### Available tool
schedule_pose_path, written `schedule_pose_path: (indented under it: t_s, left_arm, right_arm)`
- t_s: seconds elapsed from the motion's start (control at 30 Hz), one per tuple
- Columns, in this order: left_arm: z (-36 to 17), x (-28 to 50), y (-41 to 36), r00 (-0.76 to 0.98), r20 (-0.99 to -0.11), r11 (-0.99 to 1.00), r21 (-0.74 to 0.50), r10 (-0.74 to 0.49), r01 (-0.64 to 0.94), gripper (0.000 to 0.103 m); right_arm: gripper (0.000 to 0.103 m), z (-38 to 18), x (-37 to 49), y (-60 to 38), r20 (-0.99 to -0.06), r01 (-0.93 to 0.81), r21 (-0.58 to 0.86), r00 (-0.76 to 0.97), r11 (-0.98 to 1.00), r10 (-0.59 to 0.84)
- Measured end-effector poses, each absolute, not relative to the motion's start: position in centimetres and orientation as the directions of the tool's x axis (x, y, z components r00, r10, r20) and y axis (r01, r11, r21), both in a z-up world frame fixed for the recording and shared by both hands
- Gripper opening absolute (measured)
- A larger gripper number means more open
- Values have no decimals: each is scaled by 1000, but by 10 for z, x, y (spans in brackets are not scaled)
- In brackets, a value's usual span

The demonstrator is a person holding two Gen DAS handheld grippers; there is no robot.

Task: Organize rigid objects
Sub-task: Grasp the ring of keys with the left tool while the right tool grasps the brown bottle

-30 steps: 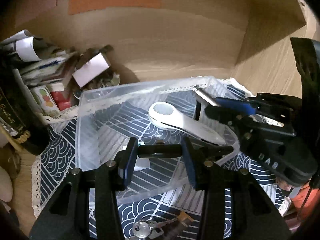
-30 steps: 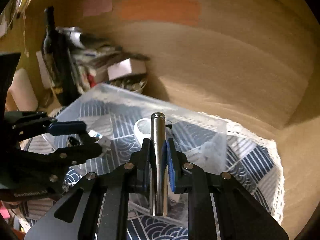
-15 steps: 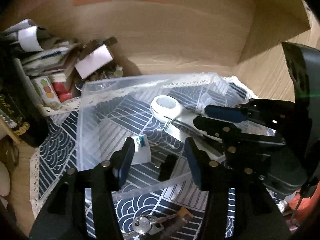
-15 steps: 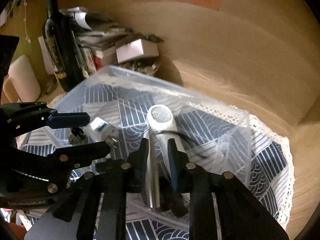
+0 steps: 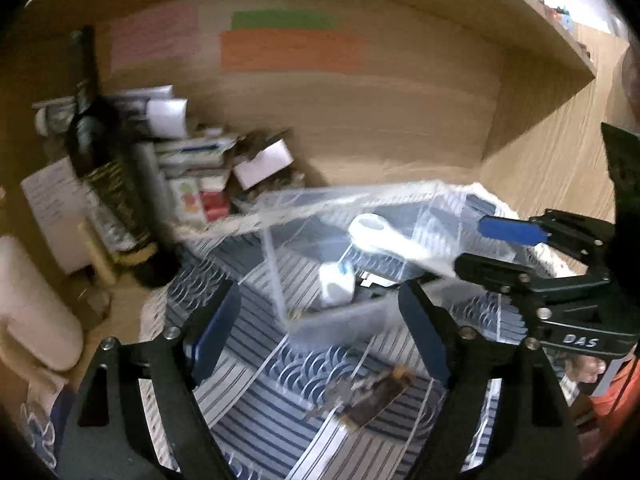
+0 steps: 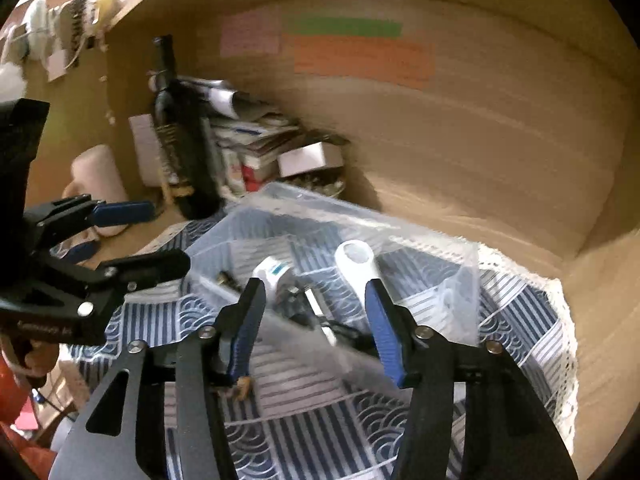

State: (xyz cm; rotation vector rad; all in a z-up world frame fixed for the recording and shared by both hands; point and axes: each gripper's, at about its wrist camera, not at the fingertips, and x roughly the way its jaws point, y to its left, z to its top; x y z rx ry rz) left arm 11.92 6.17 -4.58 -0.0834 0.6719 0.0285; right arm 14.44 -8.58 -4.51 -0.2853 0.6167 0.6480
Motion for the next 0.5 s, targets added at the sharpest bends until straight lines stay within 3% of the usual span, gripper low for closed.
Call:
schedule_pose_path:
  t_s: [0.13,0.2,0.27,0.5]
  left_arm:
    - [-66,102,71,750,-661,996,-49,24,-76,81]
    - [-78,92,77,735,-678,995,-47,35,-91,81]
    - [-86,82,81,725,-688,994,-56,33,-98,81]
    - [-107,56,94,693,-721,990,-76,26,-116,81]
  right_arm:
    - [65,-59,129,-78,-660,-646,-48,593,762,461]
    - [80,-71,122,-70,-682,-651,-40,572,758,456]
    - [88,-83,118,-60,-703,-659,-35,550,751,451]
    - [94,-132,120,-26,-809,-670,-48,461,741,365]
